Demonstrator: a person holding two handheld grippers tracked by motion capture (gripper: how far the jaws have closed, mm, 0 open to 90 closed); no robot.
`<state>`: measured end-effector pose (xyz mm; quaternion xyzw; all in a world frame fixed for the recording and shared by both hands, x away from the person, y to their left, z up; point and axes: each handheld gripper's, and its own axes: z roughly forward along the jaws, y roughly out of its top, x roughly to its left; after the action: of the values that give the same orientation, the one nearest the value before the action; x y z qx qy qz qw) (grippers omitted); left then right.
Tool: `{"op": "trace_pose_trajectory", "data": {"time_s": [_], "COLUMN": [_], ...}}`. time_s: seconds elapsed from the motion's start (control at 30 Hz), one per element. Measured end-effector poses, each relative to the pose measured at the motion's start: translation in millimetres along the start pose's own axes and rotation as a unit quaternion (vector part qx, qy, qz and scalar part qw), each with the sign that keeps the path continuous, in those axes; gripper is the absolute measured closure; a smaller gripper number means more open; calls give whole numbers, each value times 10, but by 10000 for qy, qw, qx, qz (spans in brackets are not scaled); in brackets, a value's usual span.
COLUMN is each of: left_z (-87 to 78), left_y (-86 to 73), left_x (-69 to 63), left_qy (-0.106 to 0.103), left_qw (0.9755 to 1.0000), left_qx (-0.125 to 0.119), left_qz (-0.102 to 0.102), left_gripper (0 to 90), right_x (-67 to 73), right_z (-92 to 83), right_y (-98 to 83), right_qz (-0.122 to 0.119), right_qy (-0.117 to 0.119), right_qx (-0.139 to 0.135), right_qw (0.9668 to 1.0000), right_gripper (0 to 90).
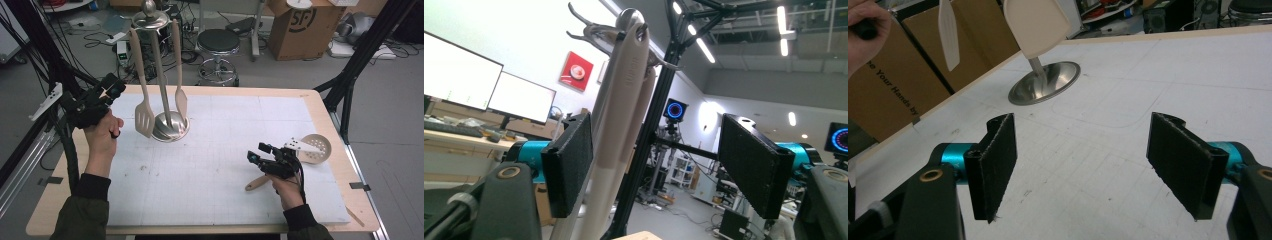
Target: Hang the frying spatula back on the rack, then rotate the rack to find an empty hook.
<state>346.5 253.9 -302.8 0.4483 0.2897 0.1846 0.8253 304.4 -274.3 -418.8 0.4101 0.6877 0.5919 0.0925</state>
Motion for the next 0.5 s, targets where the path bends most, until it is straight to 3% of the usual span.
{"op": "trace_pose_trajectory", "data": {"time_s": [0.1, 0.27, 0.33, 0.43, 0.5], "left_z": [17, 98, 187, 332, 428], "left_y": [-7, 15, 48, 88, 108], "left_x": [-21, -112, -181, -295, -374], "left_qy": [62, 131, 267, 576, 737], "left_qw": [10000, 9996, 9987, 9970, 9948], "left_qx": [2, 2, 91, 175, 294], "left_qz": [30, 265, 429, 494, 631], "left_gripper": [310, 310, 313, 370, 500], "right_x": [2, -4, -4, -5, -7], "right_z": [-8, -10, -8, -17, -25], "right_y": [0, 3, 2, 4, 7], "right_qz": [-15, -10, -12, -5, 5], "right_qy": [-7, -18, -15, -3, -15], "right_qx": [-18, -36, -38, -45, -61], "right_qw": [10000, 10000, 10000, 10000, 10000], "right_gripper": [277, 277, 277, 277, 277]}}
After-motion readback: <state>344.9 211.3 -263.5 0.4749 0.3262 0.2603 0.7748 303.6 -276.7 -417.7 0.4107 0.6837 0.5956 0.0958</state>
